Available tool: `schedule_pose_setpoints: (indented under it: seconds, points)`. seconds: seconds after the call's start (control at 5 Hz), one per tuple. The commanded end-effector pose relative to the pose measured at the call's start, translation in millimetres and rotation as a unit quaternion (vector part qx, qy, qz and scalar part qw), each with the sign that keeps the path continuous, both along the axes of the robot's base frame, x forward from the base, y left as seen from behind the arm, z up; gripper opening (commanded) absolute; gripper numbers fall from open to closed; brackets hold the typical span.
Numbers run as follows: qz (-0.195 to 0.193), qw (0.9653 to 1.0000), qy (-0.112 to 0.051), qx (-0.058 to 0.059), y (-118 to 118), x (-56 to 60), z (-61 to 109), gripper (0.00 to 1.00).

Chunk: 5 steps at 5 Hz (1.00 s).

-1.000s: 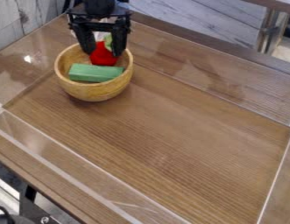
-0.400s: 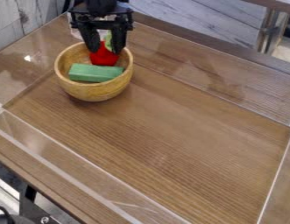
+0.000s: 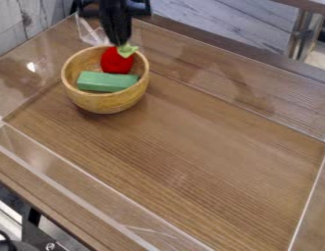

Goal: Move the red fruit to the right

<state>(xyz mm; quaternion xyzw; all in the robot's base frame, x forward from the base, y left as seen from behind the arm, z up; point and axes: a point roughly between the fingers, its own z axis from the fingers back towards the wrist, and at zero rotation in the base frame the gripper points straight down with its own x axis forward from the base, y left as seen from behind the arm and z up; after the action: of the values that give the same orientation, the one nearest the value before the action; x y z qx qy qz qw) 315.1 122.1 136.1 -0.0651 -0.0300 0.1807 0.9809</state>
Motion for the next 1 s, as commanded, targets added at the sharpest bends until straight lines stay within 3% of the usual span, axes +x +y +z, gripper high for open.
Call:
schedule_pose_setpoints:
  seconds: [0.0,0.4,0.6,0.8]
  points:
    - [0.031,0.9987,-0.041,0.002,-17,1.4,50.1,0.00]
    - [0.076,0.9962,-0.040,-0.011,-87,2.5,49.7,0.00]
    - [0.103,0.9940,-0.038,-0.004,-65,0.3,26.7,1.00]
    - [0.116,0.9927,-0.034,-0.001,-57,-1.2,5.9,1.00]
